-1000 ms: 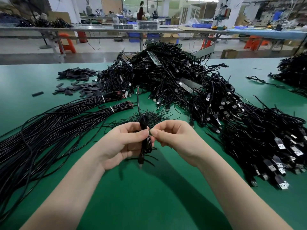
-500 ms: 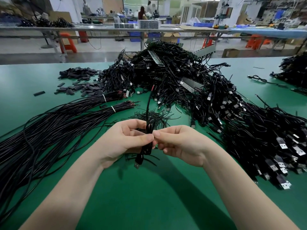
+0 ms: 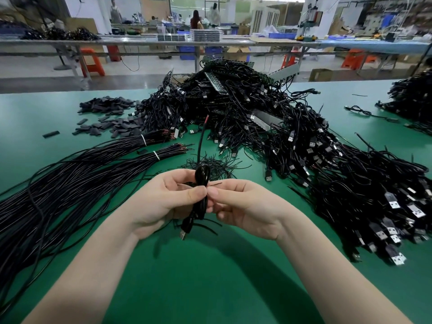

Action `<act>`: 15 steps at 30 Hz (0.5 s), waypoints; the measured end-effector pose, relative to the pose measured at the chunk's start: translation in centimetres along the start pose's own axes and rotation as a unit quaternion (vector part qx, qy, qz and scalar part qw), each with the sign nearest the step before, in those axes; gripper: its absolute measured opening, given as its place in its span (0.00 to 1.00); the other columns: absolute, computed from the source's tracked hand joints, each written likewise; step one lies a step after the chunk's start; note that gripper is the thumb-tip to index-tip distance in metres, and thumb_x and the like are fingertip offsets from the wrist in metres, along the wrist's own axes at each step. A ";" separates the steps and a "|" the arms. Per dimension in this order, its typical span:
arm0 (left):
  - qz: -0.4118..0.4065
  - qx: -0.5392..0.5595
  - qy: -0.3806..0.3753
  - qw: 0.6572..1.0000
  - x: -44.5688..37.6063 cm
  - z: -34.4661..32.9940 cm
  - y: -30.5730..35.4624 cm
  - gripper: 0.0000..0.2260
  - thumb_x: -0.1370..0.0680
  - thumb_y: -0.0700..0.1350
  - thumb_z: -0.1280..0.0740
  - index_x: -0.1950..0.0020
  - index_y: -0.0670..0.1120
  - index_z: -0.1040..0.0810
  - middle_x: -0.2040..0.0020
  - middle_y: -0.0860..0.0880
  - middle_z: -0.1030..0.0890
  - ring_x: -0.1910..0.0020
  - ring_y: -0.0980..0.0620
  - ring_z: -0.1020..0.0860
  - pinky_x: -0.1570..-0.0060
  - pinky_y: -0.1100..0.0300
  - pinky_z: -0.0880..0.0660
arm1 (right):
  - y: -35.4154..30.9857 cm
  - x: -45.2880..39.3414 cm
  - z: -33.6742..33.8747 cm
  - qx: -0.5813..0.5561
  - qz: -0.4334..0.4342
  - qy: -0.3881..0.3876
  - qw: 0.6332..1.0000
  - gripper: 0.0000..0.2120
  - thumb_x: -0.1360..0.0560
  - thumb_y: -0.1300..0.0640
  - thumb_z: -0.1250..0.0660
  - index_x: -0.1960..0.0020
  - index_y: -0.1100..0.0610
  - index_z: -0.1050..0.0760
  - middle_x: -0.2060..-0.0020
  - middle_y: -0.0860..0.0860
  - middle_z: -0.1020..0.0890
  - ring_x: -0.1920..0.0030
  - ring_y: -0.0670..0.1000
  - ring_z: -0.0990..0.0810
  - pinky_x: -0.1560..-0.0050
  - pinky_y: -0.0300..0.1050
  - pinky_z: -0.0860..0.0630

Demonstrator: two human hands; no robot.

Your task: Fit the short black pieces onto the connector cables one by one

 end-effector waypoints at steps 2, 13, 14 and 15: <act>-0.004 -0.015 0.010 1.000 0.0 0.1 0.1 0.27 0.48 0.57 0.16 0.53 0.48 0.14 0.58 0.41 0.15 0.61 0.47 0.15 0.60 0.60 0.19 | -0.1 0.0 0.3 0.013 0.009 0.017 1.000 0.05 0.33 0.53 0.28 0.59 0.52 0.15 0.66 0.46 0.17 0.65 0.41 0.21 0.64 0.32 0.27; -0.004 -0.042 0.008 0.999 0.0 0.4 0.1 0.23 0.44 0.55 0.17 0.53 0.50 0.14 0.59 0.41 0.15 0.61 0.47 0.16 0.60 0.60 0.20 | -0.2 -0.1 0.8 0.046 0.045 0.049 0.997 0.06 0.36 0.53 0.26 0.60 0.53 0.15 0.66 0.49 0.17 0.66 0.42 0.22 0.63 0.33 0.25; -0.003 -0.043 0.011 0.999 0.0 0.4 0.0 0.21 0.44 0.54 0.18 0.53 0.50 0.15 0.60 0.42 0.15 0.62 0.48 0.16 0.61 0.60 0.20 | -0.3 -0.1 0.9 0.058 0.053 0.062 0.995 0.07 0.36 0.53 0.26 0.59 0.52 0.14 0.65 0.49 0.17 0.66 0.43 0.23 0.62 0.34 0.26; -0.003 -0.043 0.013 0.999 -0.1 0.4 0.0 0.21 0.44 0.54 0.18 0.54 0.50 0.15 0.60 0.42 0.15 0.62 0.48 0.16 0.61 0.60 0.20 | -0.3 -0.1 1.0 0.066 0.058 0.071 0.994 0.08 0.37 0.52 0.25 0.59 0.51 0.14 0.65 0.49 0.17 0.66 0.43 0.23 0.62 0.34 0.26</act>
Point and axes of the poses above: each hand's wrist, its own x-axis away from the middle knuckle, its own z-axis out of the back of the hand, y = z × x, the point moved 5 cm from there along -x, towards the middle knuckle
